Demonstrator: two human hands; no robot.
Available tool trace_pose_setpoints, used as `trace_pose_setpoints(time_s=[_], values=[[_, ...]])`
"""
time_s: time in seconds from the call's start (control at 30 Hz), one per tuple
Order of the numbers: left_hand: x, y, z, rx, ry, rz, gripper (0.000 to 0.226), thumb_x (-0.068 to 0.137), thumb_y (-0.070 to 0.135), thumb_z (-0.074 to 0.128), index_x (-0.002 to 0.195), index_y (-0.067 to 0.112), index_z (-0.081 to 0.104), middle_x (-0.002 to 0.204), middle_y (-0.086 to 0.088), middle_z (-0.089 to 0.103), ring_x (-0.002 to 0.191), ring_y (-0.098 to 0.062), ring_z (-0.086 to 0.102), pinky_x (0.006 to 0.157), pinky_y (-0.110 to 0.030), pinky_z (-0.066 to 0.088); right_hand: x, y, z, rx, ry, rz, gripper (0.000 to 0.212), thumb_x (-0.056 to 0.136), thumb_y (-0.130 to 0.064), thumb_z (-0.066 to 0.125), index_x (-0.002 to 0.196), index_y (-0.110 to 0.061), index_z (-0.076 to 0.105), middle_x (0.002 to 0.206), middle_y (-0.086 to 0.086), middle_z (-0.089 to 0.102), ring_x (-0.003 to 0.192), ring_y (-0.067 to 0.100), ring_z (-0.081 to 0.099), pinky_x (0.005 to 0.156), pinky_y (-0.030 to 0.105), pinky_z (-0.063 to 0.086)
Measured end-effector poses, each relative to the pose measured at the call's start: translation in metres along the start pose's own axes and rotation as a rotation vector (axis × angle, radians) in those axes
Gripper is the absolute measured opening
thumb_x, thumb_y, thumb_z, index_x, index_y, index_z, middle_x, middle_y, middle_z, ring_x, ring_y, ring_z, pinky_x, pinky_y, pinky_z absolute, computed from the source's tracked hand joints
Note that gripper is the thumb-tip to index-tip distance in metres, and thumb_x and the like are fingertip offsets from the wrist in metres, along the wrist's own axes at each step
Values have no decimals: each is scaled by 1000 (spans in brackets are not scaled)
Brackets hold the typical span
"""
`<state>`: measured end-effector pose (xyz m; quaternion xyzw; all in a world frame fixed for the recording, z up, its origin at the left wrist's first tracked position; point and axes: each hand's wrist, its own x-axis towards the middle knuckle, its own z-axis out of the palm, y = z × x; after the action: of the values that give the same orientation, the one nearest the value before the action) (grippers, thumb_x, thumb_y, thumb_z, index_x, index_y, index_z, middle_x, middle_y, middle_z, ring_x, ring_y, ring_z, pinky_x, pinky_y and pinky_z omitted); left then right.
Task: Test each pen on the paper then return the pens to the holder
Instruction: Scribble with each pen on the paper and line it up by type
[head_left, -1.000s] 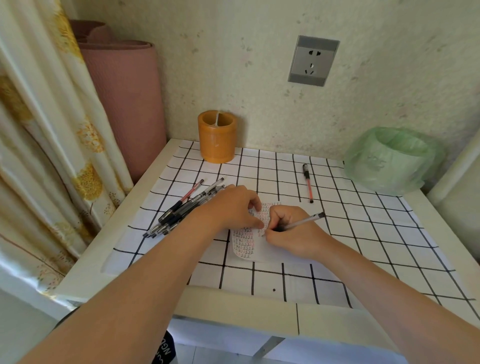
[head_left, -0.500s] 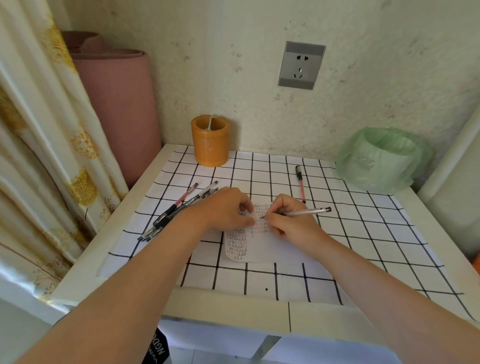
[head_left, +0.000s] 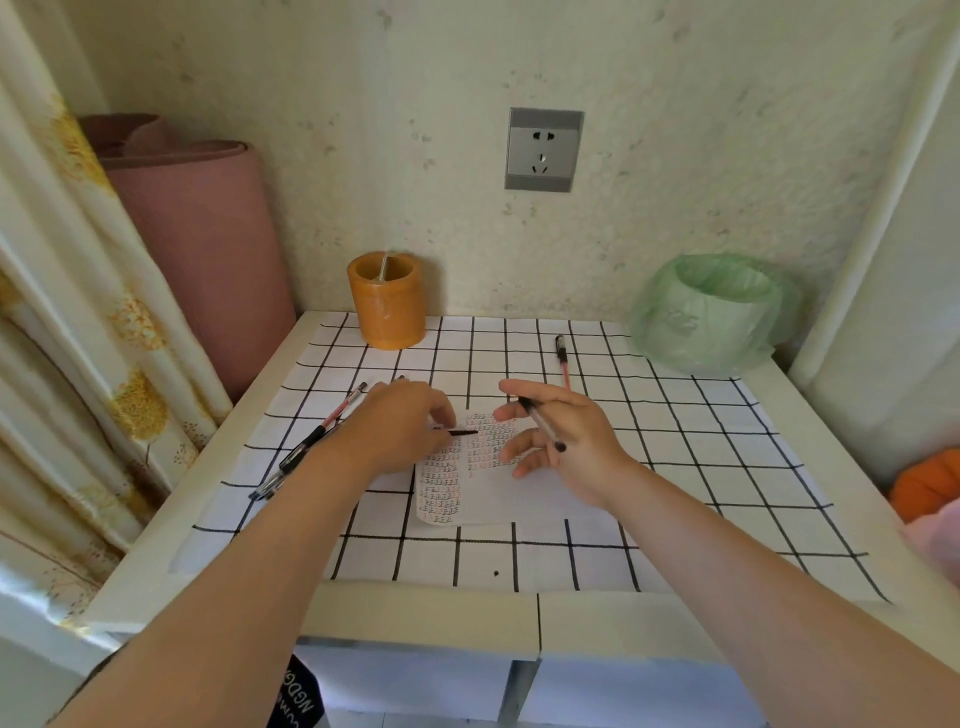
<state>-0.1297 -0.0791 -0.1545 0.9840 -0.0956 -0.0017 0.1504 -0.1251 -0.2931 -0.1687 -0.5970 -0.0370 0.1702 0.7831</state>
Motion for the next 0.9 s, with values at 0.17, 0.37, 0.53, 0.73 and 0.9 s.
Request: trace_pose_setpoints(time_s=[0.17,0.37,0.53,0.73,0.9], values=[[2,1,1,-171,52,-15,12,96,30,61,107,31,66,94,16,65,87,-5,58,65,-16,39,4,-5,0,60,-20,21,35,99,-3,32,109,-1,66,94,15,56,54,31,58,51,37,53],[4,3,1,-263,21,-30,16,100,27,53,107,29,68,90,14,68,86,-4,61,66,-20,43,13,-14,-8,-320,18,-111,47,95,-4,54,132,-33,55,89,5,64,54,19,53,50,27,42],[4,6,-2,-323,36,-41,16,101,25,51,104,30,67,91,13,67,87,-3,60,67,-18,43,16,-6,-16,-987,146,-294,20,86,-20,73,104,-29,74,86,-19,70,71,-14,57,71,13,41],[4,9,-4,-305,46,-27,17,102,27,50,107,28,67,94,12,67,89,-4,60,69,-17,43,13,-3,-12,-1115,140,-407,18,91,-21,67,104,-30,75,102,-17,74,96,3,65,89,29,51],[2,11,-4,-279,36,7,15,100,28,53,106,29,67,94,14,66,88,-5,59,65,-18,39,13,-2,-9,-1145,111,-489,18,91,-19,66,105,-27,75,101,-15,73,90,-3,63,86,27,52]])
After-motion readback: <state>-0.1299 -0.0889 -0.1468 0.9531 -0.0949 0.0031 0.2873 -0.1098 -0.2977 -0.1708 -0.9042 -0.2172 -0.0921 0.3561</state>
